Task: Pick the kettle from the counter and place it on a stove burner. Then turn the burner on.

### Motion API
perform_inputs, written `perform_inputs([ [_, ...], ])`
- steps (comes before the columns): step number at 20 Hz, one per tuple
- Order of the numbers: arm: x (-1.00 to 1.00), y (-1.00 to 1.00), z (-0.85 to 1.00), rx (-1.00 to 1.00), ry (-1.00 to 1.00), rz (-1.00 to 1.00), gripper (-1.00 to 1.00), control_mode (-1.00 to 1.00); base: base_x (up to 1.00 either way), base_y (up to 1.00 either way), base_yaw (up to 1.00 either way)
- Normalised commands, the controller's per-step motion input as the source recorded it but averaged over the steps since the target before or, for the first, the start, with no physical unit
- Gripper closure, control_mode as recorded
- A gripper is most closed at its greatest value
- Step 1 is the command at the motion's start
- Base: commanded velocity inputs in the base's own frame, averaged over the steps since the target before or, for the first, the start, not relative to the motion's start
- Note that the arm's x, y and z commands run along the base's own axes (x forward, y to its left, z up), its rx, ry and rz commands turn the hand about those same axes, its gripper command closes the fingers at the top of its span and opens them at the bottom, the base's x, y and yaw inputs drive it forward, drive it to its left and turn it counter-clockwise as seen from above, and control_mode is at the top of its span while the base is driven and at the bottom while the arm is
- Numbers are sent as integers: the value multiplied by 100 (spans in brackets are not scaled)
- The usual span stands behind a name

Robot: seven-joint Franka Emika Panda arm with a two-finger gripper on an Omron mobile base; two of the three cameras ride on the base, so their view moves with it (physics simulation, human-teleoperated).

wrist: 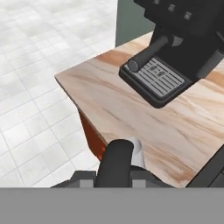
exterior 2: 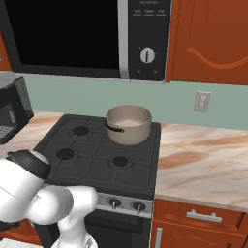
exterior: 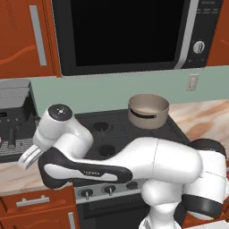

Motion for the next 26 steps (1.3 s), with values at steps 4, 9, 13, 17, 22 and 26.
perform_inputs([
  [4, -2, -85, 10, 5, 0, 0, 100, -100, 0, 0, 0],
  [9, 0, -94, 24, 9, 0, -4, 100, -100, 0, 0, 0],
  [13, 0, -91, 30, 12, 0, -9, 100, -100, 0, 0, 0],
  [17, 0, -89, 17, 15, 0, -10, 100, -100, 0, 0, 0],
  [22, 0, -77, 12, 20, 0, -18, 100, -100, 0, 0, 0],
  [26, 0, -62, 6, 19, -1, -27, 100, -100, 0, 0, 0],
])
